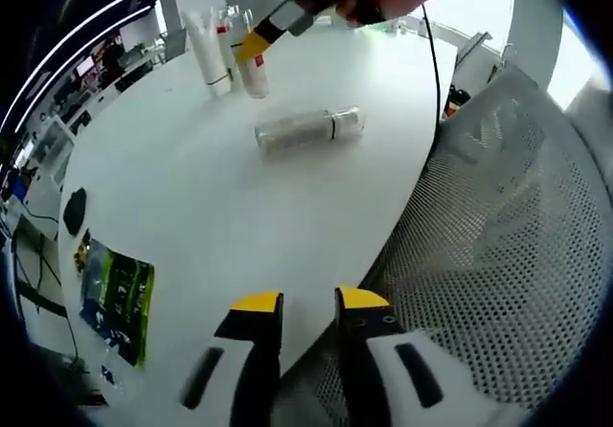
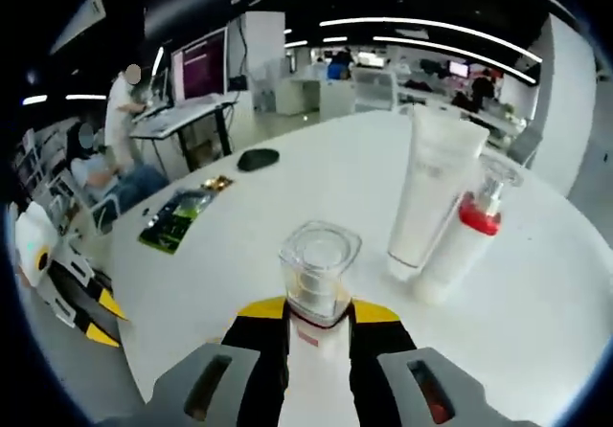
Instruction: Arrange the skincare products in the storage area until every visible bottle or jar stands upright without overlapping.
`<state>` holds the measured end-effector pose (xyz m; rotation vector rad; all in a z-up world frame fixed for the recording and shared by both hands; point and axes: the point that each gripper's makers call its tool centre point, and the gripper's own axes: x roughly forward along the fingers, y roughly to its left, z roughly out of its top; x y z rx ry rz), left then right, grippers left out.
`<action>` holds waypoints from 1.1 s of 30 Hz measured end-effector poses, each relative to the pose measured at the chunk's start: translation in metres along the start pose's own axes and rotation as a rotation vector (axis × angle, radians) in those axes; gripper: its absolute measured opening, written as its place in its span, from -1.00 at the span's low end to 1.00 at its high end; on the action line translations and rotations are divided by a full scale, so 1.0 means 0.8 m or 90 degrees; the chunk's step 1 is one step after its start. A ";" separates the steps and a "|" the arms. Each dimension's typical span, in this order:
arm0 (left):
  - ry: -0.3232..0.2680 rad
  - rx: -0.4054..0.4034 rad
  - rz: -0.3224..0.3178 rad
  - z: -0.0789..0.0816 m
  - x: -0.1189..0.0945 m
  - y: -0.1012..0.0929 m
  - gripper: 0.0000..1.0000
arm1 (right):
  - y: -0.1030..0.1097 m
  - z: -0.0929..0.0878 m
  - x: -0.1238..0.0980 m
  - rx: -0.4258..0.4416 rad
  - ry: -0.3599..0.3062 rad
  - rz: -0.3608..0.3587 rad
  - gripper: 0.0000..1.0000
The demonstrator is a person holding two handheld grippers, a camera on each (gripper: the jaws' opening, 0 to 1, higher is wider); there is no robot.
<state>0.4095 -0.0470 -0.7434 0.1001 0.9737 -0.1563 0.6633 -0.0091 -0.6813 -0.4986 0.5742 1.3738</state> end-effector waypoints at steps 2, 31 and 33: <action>0.003 0.000 -0.001 -0.001 0.000 0.000 -0.70 | -0.007 -0.001 0.004 -0.001 -0.001 -0.008 -0.61; 0.019 0.012 0.000 -0.008 -0.001 0.002 -0.94 | -0.057 0.014 0.063 0.042 -0.076 -0.045 -0.60; 0.015 0.011 -0.002 -0.007 -0.001 0.001 -0.95 | -0.061 0.015 0.067 0.043 -0.079 -0.052 -0.60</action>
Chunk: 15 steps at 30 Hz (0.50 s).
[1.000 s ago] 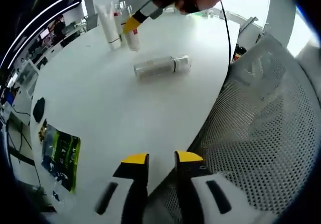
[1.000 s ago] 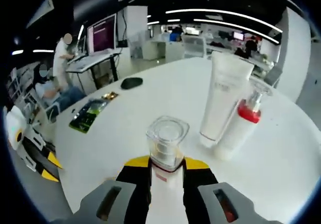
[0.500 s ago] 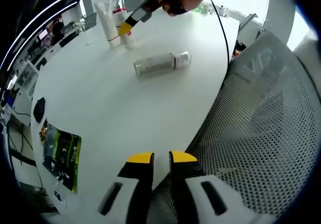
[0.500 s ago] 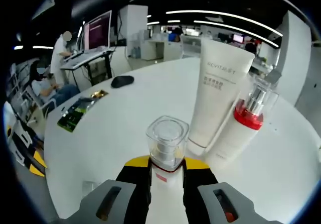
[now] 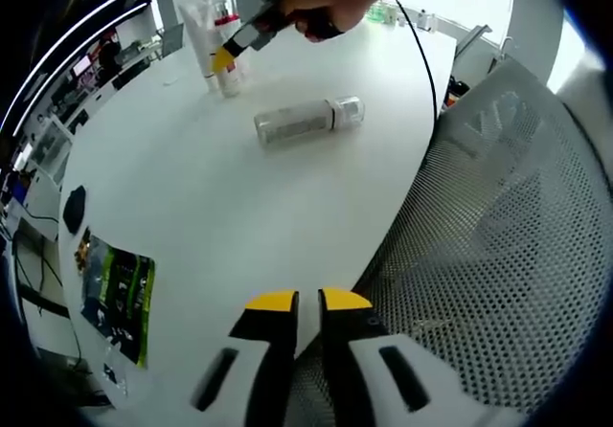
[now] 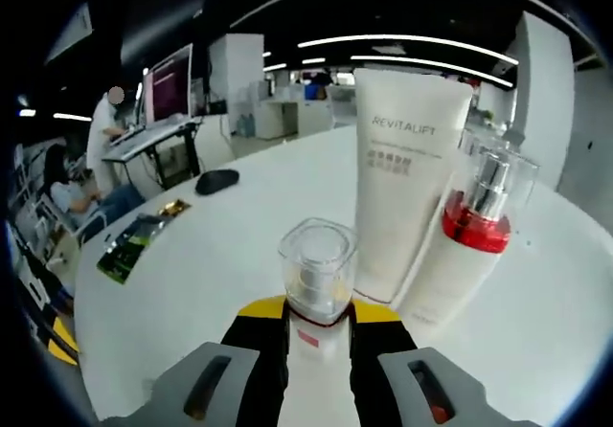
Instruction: Arrange the skincare products in the storage area until every visible bottle or jar stands upright without overlapping.
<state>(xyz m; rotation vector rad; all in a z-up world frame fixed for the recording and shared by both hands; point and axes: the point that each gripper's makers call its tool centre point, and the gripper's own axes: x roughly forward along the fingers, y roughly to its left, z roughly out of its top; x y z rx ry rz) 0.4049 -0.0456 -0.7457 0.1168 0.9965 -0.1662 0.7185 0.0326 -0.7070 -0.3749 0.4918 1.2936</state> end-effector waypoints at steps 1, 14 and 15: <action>0.000 0.000 0.000 0.000 0.000 0.000 -0.95 | -0.001 0.000 0.002 -0.001 0.000 -0.002 -0.60; 0.000 0.000 0.000 0.000 0.000 0.000 -0.98 | -0.002 0.000 0.010 -0.004 0.037 -0.020 -0.57; 0.001 0.001 0.000 -0.001 0.000 0.000 -0.98 | 0.000 -0.001 0.010 -0.004 0.039 -0.020 -0.53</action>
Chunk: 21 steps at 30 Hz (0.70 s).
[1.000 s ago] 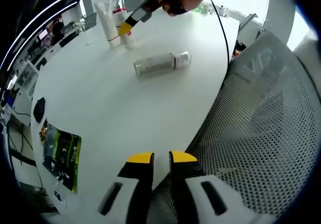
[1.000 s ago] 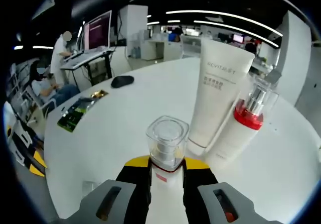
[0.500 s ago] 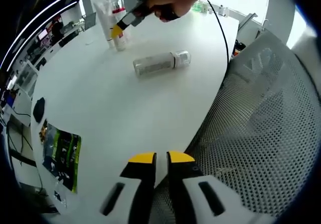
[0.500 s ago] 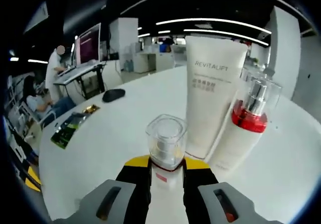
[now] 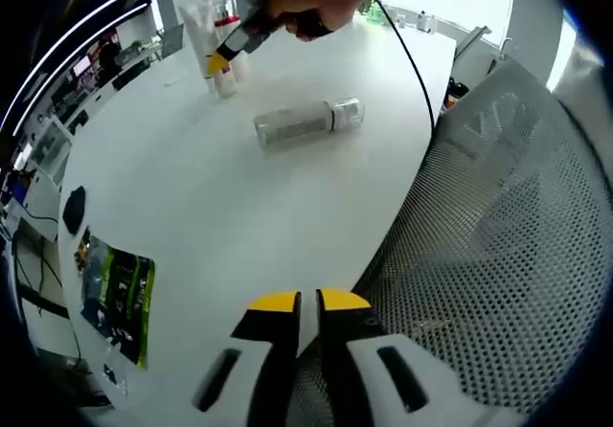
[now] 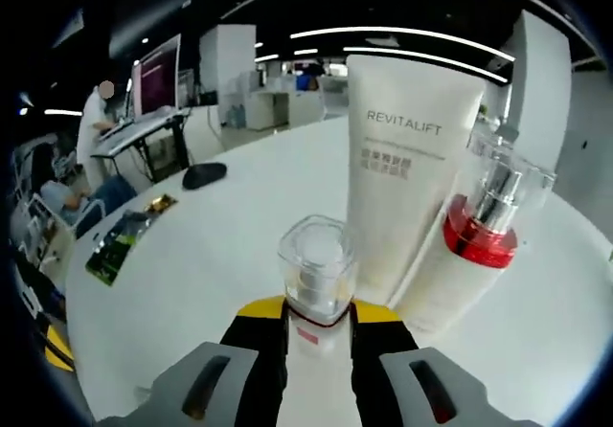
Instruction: Arrange the skincare products in the storage area until every visible bottle or jar stands upright without overlapping.
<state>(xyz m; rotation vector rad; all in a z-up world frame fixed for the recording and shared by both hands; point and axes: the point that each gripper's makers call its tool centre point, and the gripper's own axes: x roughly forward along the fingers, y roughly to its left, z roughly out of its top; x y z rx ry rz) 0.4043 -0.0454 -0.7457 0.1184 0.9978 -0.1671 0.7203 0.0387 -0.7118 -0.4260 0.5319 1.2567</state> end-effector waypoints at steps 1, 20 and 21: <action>0.000 0.000 0.000 0.000 0.000 0.000 -0.98 | 0.001 -0.003 -0.001 0.005 0.007 0.000 -0.49; -0.010 0.002 0.000 0.003 0.000 0.001 -1.00 | -0.001 -0.011 -0.008 0.059 0.047 -0.007 -0.63; -0.010 0.002 0.000 0.003 0.000 0.001 -1.00 | -0.001 -0.010 -0.006 0.055 0.049 -0.004 -0.63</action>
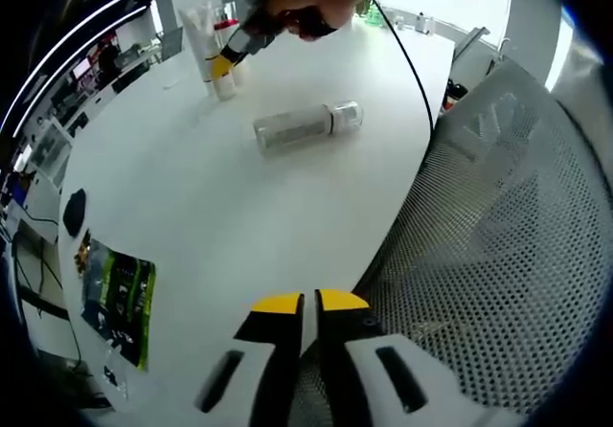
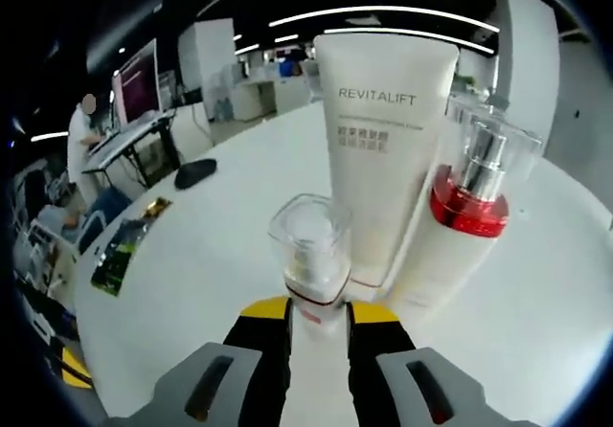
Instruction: Arrange the skincare products in the storage area until every visible bottle or jar stands upright without overlapping.
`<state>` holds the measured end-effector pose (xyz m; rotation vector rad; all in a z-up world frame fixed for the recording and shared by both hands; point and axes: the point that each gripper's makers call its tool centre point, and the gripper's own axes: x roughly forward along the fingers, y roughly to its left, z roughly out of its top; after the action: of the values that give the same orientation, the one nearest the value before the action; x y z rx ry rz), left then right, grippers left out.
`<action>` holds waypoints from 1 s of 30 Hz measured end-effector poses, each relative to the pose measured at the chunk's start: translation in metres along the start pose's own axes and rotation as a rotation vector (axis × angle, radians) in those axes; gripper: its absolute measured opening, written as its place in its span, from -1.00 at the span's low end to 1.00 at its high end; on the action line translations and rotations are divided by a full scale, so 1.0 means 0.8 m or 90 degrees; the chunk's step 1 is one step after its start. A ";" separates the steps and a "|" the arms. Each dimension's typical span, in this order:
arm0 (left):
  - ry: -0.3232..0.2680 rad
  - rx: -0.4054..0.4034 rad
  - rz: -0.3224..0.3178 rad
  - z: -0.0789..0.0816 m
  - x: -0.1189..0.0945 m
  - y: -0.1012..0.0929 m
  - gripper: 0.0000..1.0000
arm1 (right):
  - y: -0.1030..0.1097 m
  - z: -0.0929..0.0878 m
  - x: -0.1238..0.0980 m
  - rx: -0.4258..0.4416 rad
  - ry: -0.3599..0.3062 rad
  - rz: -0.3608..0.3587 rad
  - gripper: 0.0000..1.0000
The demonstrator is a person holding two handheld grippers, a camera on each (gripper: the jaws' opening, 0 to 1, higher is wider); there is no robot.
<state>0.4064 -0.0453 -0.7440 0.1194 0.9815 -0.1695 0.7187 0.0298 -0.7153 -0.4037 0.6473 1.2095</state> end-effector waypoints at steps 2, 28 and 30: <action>0.000 0.000 0.000 0.000 0.000 0.000 -1.00 | -0.003 0.000 0.000 -0.003 0.002 -0.003 -0.64; 0.000 0.001 0.001 0.000 0.000 0.001 -1.00 | -0.011 0.014 0.012 0.148 -0.011 -0.039 -0.39; -0.001 0.001 0.002 0.000 0.000 0.001 -1.00 | -0.012 0.017 0.013 0.146 -0.010 -0.051 -0.35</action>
<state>0.4067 -0.0448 -0.7439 0.1223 0.9802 -0.1683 0.7333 0.0425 -0.7124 -0.2257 0.7412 1.0486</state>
